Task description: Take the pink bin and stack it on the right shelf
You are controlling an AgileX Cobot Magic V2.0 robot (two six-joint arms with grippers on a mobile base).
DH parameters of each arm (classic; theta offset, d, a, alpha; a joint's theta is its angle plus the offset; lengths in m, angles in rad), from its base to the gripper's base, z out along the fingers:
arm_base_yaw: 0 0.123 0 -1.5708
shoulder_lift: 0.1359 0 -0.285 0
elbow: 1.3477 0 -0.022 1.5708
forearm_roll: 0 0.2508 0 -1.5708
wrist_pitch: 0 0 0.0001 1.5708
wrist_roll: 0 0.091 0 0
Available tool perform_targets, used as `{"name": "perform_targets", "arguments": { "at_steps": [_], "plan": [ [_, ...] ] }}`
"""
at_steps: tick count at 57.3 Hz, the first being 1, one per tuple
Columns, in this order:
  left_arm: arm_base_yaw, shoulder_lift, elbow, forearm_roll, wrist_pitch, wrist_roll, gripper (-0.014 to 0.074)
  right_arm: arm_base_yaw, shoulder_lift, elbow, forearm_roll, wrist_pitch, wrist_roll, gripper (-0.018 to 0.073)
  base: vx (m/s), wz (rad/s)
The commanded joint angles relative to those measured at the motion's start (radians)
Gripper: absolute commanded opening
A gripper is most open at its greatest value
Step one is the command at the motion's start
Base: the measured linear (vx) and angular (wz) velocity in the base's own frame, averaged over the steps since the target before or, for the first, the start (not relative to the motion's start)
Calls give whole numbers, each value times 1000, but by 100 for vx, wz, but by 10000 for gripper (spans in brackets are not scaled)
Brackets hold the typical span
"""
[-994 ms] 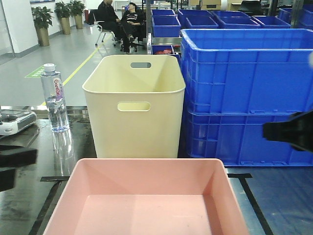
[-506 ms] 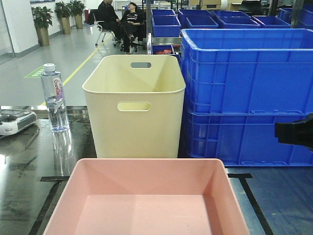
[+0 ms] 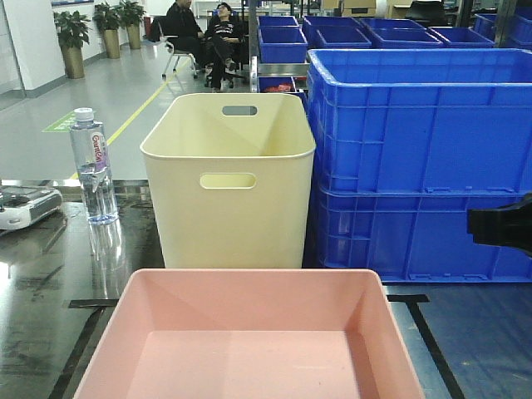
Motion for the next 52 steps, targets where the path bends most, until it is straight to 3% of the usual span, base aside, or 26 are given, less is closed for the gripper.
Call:
{"name": "perform_targets", "arguments": {
  "at_steps": [1, 11, 18, 20, 22, 29, 52],
  "plan": [
    [38, -79, 102, 84, -198, -64, -2, -3, -13, -32, -6, -71, -13, -13, 0, 0],
    [94, -293, 385, 181, -417, -64, -2, -3, -13, -32, -6, -71, -13, -13, 0, 0],
    [116, -445, 549, 179, -459, -126, -2, -3, -13, -32, -6, -71, -13, -13, 0, 0],
    [121, -486, 562, 179, -421, -165, -2, -3, -13, -32, -6, -71, -13, -13, 0, 0],
    [123, -532, 549, 180, -313, -189, -2, -3, -13, -32, -6, -71, -13, -13, 0, 0],
    [126, -511, 552, 179, -235, -226, -2, -3, -13, -32, -4, -66, -13, -13, 0, 0],
    [126, -509, 551, 179, -185, -226, -2, -3, -13, -32, -6, -64, -13, -13, 0, 0]
  ]
}}
